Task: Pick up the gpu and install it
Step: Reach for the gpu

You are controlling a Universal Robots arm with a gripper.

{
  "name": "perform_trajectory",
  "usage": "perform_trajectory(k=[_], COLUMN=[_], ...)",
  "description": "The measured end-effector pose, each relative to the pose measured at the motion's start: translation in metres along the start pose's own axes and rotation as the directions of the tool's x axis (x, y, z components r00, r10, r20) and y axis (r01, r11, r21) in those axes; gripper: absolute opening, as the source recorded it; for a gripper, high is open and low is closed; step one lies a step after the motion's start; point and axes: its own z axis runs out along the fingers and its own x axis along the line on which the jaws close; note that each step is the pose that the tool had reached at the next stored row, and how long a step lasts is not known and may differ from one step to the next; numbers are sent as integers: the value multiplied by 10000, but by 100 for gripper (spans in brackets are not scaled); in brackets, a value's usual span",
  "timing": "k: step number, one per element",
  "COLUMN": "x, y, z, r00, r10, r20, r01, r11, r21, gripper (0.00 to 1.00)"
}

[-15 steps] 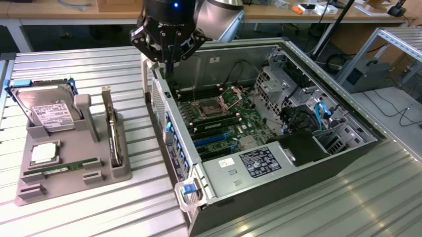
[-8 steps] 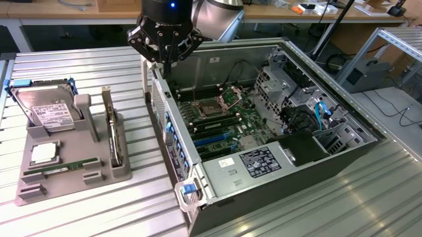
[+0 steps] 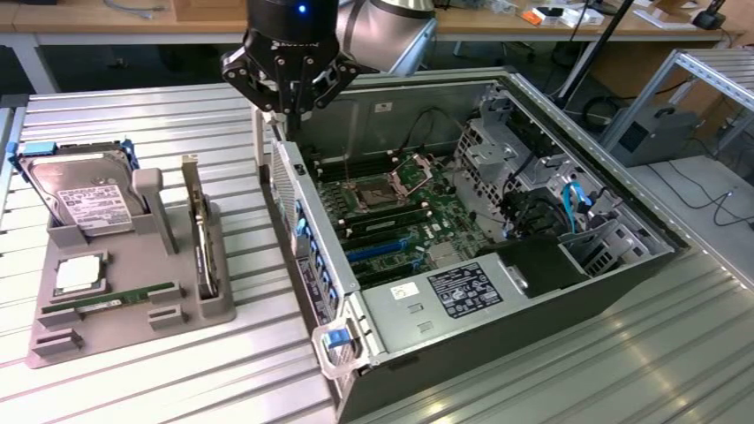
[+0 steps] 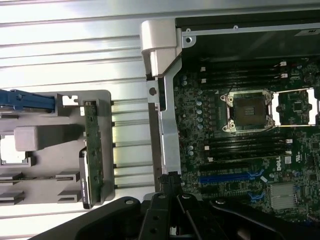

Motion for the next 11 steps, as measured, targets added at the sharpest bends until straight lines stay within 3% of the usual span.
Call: perform_trajectory(k=[11], x=[59], y=[-4], z=[-2], r00=[10000], r10=[0], r20=[0], r01=[0], r11=[10000], r21=[0], gripper=[11])
